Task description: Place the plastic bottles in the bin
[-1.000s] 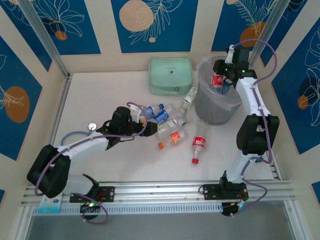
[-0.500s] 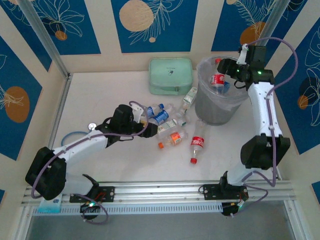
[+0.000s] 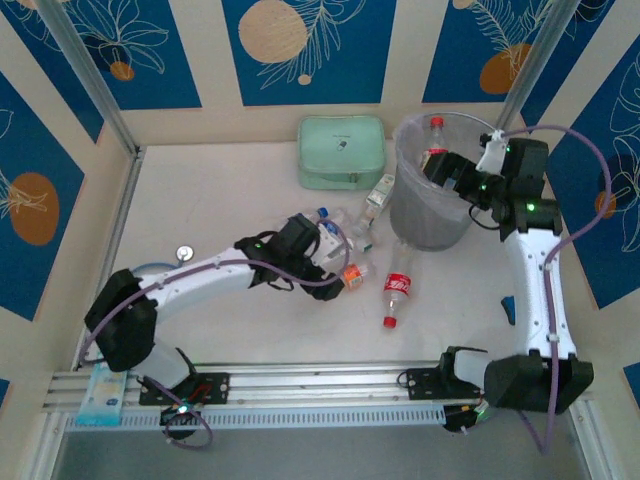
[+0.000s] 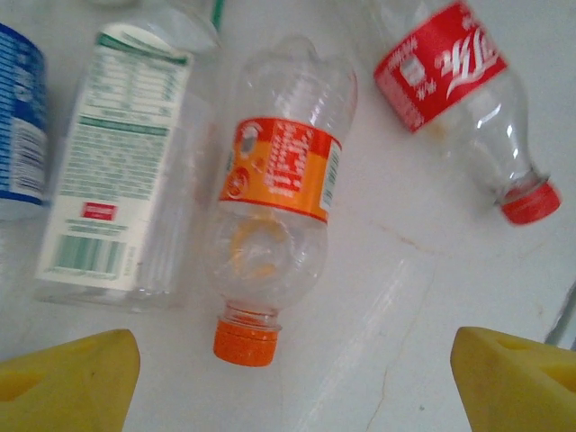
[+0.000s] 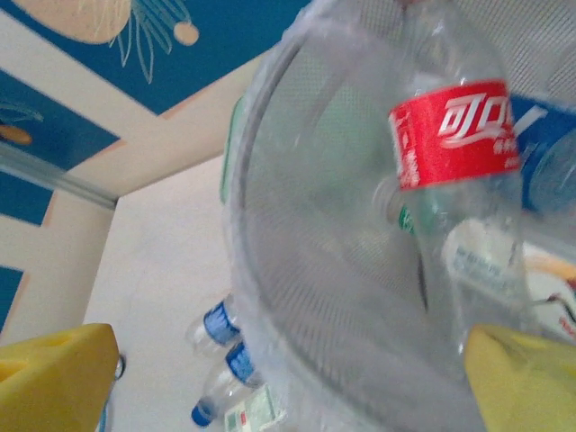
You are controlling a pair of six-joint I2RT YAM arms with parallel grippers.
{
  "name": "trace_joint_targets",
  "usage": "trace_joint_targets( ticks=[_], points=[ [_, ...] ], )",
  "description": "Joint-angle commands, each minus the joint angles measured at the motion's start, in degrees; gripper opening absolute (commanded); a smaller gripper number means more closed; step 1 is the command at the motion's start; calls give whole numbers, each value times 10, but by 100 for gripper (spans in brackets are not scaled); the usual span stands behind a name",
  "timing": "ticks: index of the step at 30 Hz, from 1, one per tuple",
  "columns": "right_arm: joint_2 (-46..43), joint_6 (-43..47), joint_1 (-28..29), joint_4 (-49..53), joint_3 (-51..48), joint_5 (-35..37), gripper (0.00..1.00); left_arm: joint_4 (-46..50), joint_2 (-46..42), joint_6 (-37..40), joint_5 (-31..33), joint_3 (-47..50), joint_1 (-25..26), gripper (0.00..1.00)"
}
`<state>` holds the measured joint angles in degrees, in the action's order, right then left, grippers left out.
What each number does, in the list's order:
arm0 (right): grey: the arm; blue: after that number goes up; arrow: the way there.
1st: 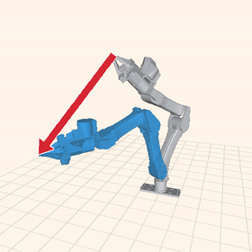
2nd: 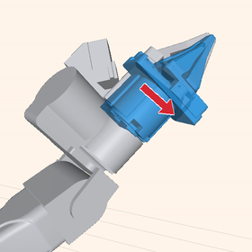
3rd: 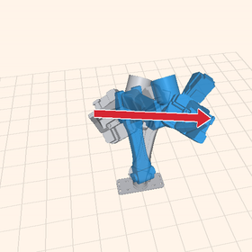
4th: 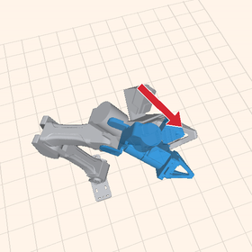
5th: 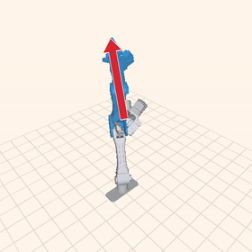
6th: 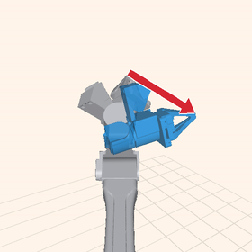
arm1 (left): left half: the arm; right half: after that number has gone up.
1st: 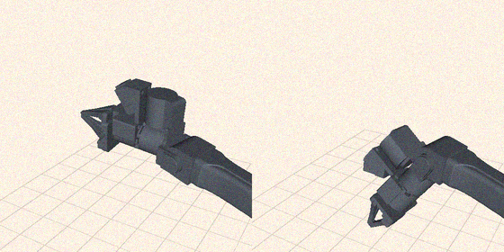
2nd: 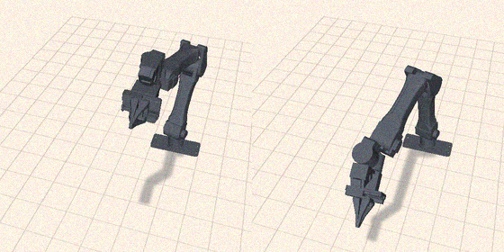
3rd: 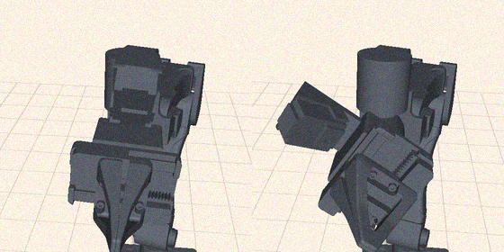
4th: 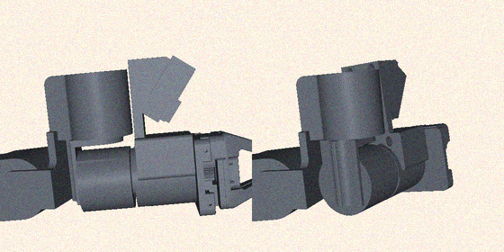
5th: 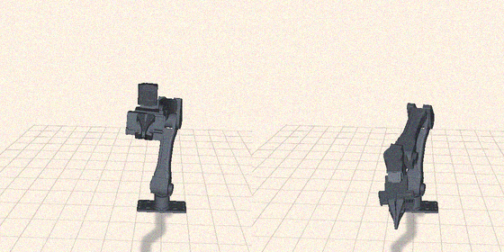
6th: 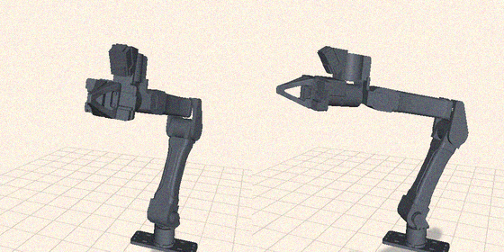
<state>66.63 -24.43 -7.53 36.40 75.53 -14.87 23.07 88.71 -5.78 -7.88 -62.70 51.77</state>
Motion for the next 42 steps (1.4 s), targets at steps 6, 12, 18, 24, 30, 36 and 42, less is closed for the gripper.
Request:
trace_joint_targets(
  ticks=[6, 12, 18, 24, 30, 36, 42],
  points=[
    [-105, -48, -25, -26, -106, -100, 99, 27, 109, 66, 85, -73, 42, 79],
    [-139, -80, -66, -65, -122, -128, 99, 24, 160, 74, 98, -94, 57, 69],
    [-176, -99, -81, -132, -134, -174, 99, 41, 194, 78, 115, -111, 62, 61],
    [-188, -64, -65, -111, -127, -209, 99, 46, 217, 78, 131, -125, 62, 53],
    [-191, -25, -36, -83, -126, -230, 100, 66, 180, 66, 147, -132, 62, 42],
    [-165, -1, 28, -32, -113, -138, 96, 59, 82, 54, 172, -115, 60, 42],
    [-153, -48, 80, -58, -143, -80, 91, -2, -23, 18, 157, -48, 45, 41]
  ],
)
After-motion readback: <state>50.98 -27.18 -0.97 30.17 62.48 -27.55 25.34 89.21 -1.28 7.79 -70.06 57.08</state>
